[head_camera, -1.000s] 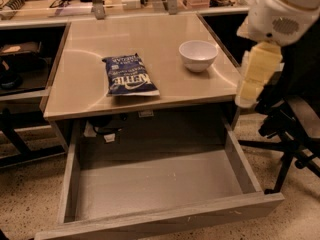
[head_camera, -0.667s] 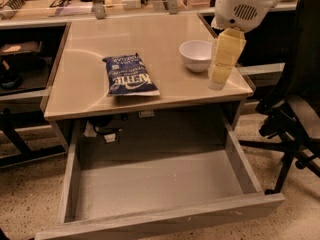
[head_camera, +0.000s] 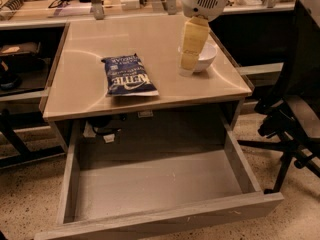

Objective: Place blue chip bag into top drawer

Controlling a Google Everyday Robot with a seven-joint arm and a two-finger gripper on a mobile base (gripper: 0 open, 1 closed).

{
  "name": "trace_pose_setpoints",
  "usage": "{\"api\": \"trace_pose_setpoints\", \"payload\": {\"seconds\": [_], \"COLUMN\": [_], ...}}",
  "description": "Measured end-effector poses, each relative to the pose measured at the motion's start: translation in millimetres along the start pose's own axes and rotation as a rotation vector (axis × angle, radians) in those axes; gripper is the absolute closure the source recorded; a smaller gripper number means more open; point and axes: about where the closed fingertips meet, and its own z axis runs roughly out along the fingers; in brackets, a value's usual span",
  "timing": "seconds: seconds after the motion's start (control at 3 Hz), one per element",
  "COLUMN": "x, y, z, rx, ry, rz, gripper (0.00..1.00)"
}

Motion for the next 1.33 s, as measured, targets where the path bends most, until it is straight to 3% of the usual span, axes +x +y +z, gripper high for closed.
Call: {"api": "trace_pose_setpoints", "payload": {"seconds": [0.33,0.67,1.33], "x": [-11.7,-43.2,-89.6], "y": [-4.4,-17.5,-34.3], "z": [7.1,25.1,78.7], "rx": [0.006,-0.007,-0.099], "ry": [-0.056,-0.112,-0.172], "rz": [-0.026,-0.071,-0.117], "gripper": [0.0,0.0,0.0]}}
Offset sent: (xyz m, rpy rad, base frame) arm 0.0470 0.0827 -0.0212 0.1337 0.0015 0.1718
